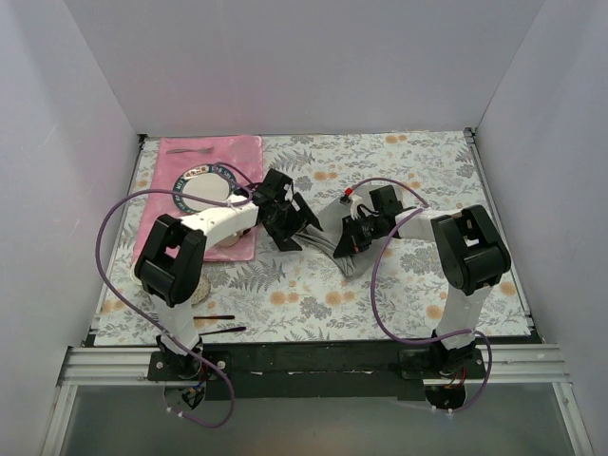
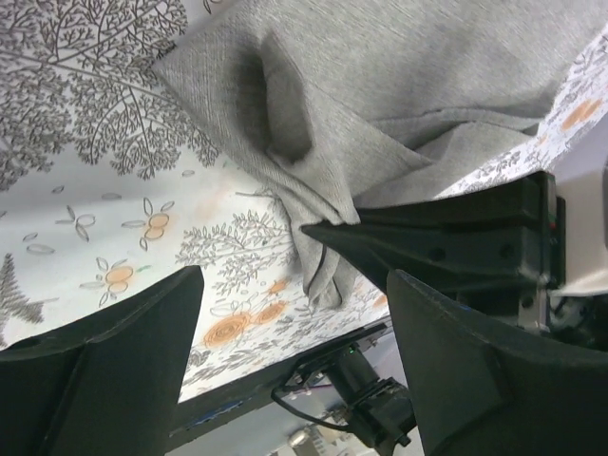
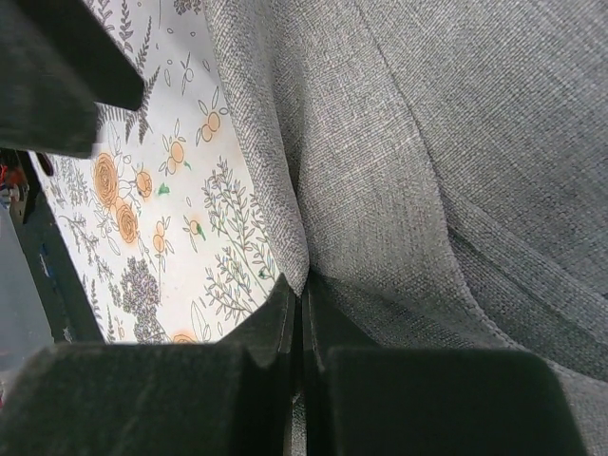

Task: Fold the napkin, place the utensils inside, and roll it up
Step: Roll the napkin with the utensil

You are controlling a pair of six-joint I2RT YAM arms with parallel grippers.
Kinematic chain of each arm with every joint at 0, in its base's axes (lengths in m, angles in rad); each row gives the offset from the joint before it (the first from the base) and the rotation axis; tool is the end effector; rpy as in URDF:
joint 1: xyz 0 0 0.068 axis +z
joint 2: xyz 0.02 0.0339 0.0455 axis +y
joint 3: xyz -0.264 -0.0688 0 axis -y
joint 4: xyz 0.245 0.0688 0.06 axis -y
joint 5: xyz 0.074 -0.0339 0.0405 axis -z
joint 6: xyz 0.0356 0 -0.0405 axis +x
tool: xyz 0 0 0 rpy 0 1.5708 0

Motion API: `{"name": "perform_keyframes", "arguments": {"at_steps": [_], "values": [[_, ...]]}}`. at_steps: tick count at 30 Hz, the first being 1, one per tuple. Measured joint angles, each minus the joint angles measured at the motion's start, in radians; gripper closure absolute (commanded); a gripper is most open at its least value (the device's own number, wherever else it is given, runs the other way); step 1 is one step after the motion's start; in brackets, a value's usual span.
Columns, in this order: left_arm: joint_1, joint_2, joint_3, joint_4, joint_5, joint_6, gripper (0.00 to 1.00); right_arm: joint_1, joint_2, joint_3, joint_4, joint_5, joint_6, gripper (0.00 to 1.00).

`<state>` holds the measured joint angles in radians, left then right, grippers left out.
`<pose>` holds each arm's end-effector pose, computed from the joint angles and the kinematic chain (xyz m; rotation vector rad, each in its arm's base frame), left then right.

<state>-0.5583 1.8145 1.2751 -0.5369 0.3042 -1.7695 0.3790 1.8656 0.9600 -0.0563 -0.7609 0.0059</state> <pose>0.3132 -0.2082 0.2003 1.5790 -2.4802 0.8593 0.3181 0.1531 0.1285 -0.7628 2.3685 1.1176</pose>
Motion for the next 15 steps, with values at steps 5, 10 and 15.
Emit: {"name": "perform_keyframes", "arguments": {"at_steps": [5,10,15], "values": [[0.0,0.08,0.0,0.071,0.018,-0.048,0.22,0.0,0.0,0.002,-0.006,0.003,0.0,0.99],[0.003,0.155,0.003,0.124,0.039,-0.097,0.28,0.0,0.0,0.006,-0.019,0.012,0.0,0.89],[0.008,0.157,-0.003,0.152,0.024,-0.128,0.51,0.013,-0.021,0.007,-0.042,0.052,0.002,0.79]]}}
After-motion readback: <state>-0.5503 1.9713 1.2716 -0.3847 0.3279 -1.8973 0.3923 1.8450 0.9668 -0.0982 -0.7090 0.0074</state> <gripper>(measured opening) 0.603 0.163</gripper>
